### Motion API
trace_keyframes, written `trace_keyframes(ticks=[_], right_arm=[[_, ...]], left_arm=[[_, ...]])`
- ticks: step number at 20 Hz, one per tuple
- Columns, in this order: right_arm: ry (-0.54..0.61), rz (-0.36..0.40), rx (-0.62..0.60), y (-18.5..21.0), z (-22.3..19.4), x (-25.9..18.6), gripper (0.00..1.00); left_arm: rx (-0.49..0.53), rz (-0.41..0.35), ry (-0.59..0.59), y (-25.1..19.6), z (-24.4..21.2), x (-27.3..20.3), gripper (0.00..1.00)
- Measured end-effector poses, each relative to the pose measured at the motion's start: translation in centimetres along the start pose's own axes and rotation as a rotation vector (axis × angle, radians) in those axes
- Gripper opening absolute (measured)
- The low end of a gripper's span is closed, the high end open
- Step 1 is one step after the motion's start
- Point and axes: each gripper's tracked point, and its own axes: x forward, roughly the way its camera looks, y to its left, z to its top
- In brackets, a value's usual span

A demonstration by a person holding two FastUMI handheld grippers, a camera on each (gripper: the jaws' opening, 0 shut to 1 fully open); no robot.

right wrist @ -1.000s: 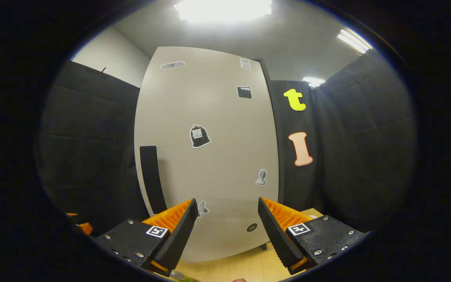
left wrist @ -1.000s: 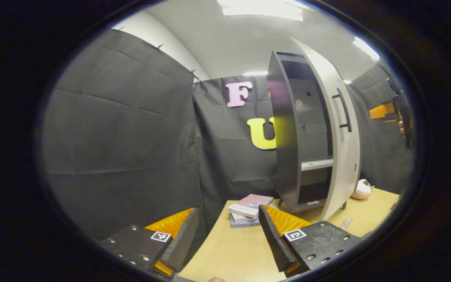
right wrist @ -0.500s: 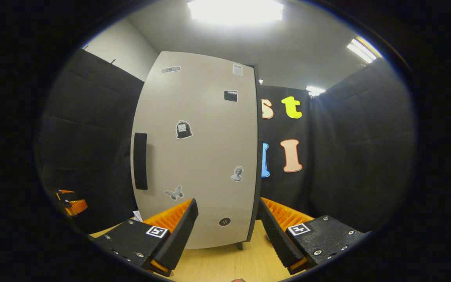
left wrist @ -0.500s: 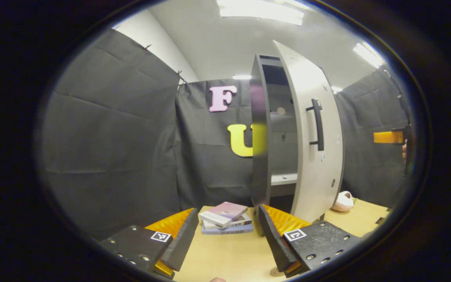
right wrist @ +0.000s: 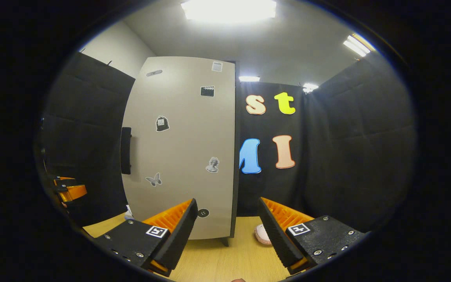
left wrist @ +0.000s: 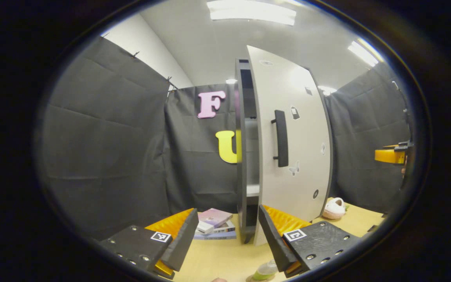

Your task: Open the cabinet door with the right hand, grasp the bottle in the cabinet with the left hand and place it on the coaster, then close the cabinet door with the right hand.

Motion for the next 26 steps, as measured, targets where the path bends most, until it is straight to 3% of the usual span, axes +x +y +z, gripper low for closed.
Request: trace_keyframes(ticks=[4,10,21,22,25,26], right_arm=[[0.019,-0.003,0.014,-2.0,-1.5,0.1,0.95],[0.032,-0.011,0.031,-3.6,-2.8,0.3,0.95],[0.020,-0.009,0.029,-3.4,-2.5,-0.1,0.95],[0.020,-0.008,0.029,-3.3,-2.5,-0.1,0.95],[0.023,-0.007,0.030,-3.0,-2.6,-0.1,0.95],[0.022,-0.007,0.031,-2.9,-2.5,-0.1,0.95]], left_arm=[[0.011,-0.004,0.008,-2.3,0.2,0.5,0.88],[0.016,-0.004,0.007,-4.4,0.6,0.8,0.92],[0.029,0.003,-0.001,-4.3,1.4,0.1,0.92],[0.030,0.003,-0.002,-4.2,1.5,0.1,0.88],[0.035,0.006,-0.012,-3.9,1.7,0.0,0.92],[0.037,0.006,-0.013,-3.9,1.8,-0.1,0.88]])
